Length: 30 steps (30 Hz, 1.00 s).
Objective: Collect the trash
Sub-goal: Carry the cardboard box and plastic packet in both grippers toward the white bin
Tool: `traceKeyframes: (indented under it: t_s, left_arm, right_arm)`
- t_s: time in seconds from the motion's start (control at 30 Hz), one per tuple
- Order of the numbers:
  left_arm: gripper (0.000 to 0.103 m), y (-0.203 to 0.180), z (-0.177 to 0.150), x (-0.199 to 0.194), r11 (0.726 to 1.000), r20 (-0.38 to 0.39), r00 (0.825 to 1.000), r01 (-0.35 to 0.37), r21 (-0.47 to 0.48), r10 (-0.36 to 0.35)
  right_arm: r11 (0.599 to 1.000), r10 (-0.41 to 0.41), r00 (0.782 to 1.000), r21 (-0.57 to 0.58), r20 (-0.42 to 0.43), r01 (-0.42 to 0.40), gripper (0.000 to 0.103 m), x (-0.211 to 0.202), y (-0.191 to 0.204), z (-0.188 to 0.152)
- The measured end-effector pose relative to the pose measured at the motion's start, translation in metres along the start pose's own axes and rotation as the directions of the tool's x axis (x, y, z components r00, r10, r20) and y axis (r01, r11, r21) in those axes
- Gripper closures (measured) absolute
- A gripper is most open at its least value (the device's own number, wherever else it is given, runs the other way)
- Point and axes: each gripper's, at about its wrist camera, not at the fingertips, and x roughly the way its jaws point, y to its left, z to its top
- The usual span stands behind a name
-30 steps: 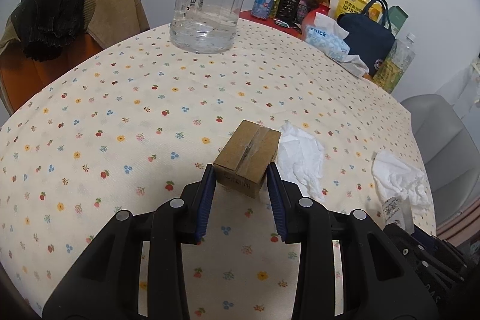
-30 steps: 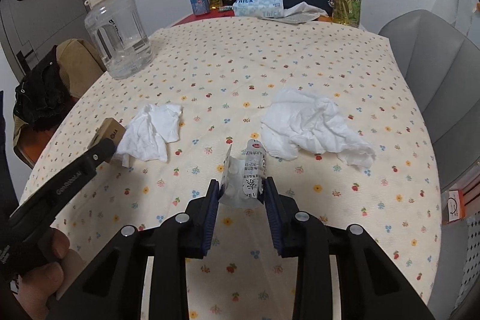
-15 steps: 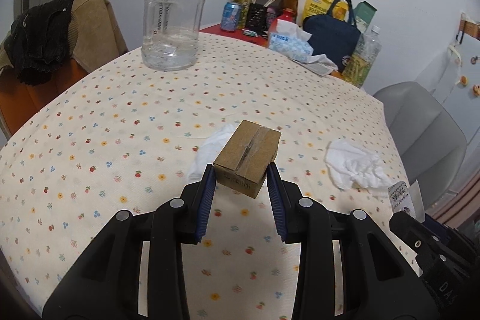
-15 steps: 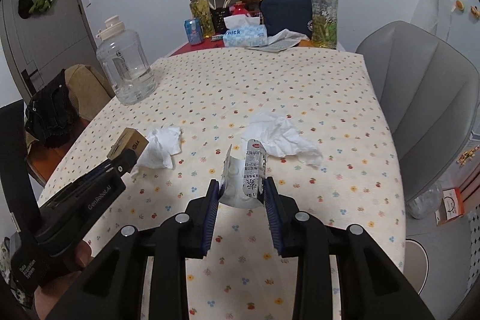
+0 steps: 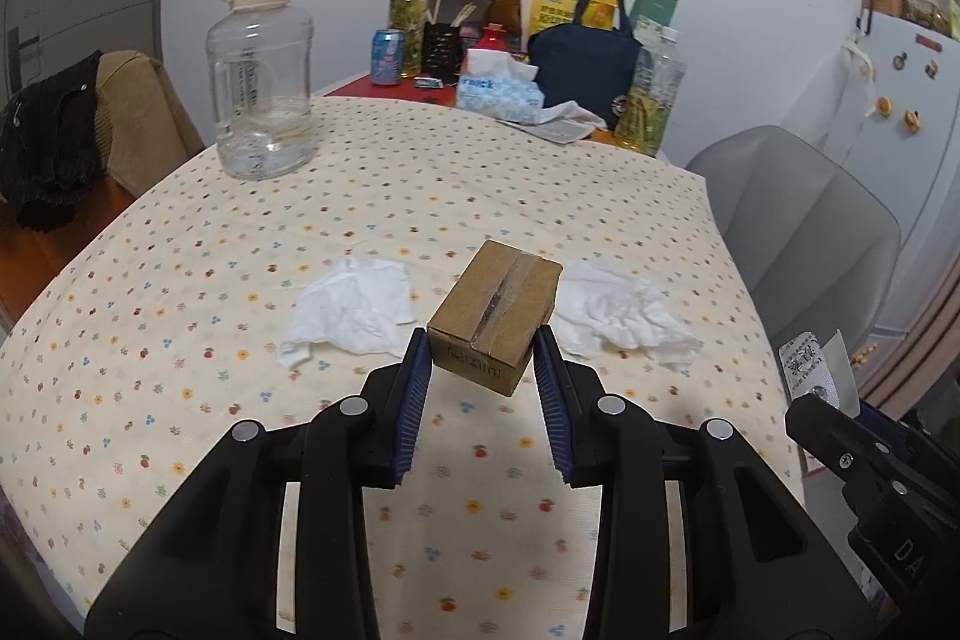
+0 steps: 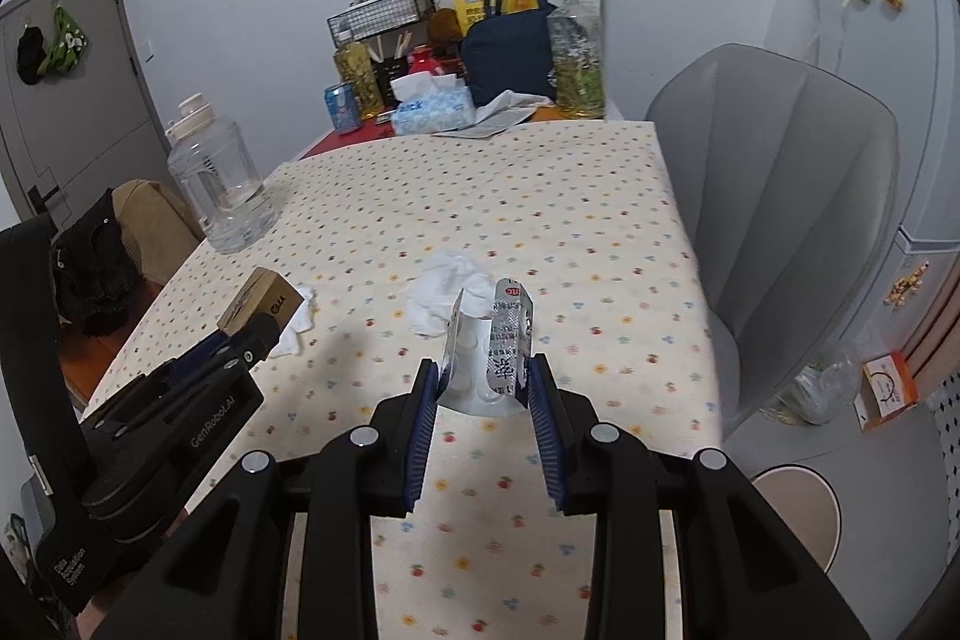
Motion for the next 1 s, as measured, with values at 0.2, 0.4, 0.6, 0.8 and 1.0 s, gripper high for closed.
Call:
traceKeyframes:
  t_s: [0.2,0.4,0.6,0.8,1.0]
  left_arm:
    - [0.068,-0.031,-0.003,-0.002,0.998,0.0,1.0,0.028,0.049,-0.028]
    - [0.068,-0.063,-0.007,-0.002,0.994,-0.001,0.998,0.056,0.098,-0.056]
    - [0.068,-0.097,-0.012,-0.002,0.984,-0.01,0.996,0.091,0.151,-0.09]
    - [0.068,-0.135,-0.019,-0.001,0.969,-0.024,0.991,0.134,0.207,-0.132]
    - [0.068,-0.173,-0.028,0.0,0.95,-0.047,0.985,0.174,0.259,-0.168]
  right_arm:
    - [0.999,-0.044,0.999,0.016,0.021,0.044,0.072,-0.017,-0.025,-0.005]
    - [0.993,-0.11,0.993,0.037,0.033,0.109,0.072,-0.03,-0.054,-0.011]
    - [0.982,-0.175,0.984,0.073,0.036,0.172,0.072,-0.044,-0.088,-0.017]
    - [0.972,-0.212,0.977,0.111,0.032,0.207,0.071,-0.052,-0.117,-0.023]
    - [0.954,-0.255,0.967,0.167,0.023,0.247,0.071,-0.061,-0.153,-0.032]
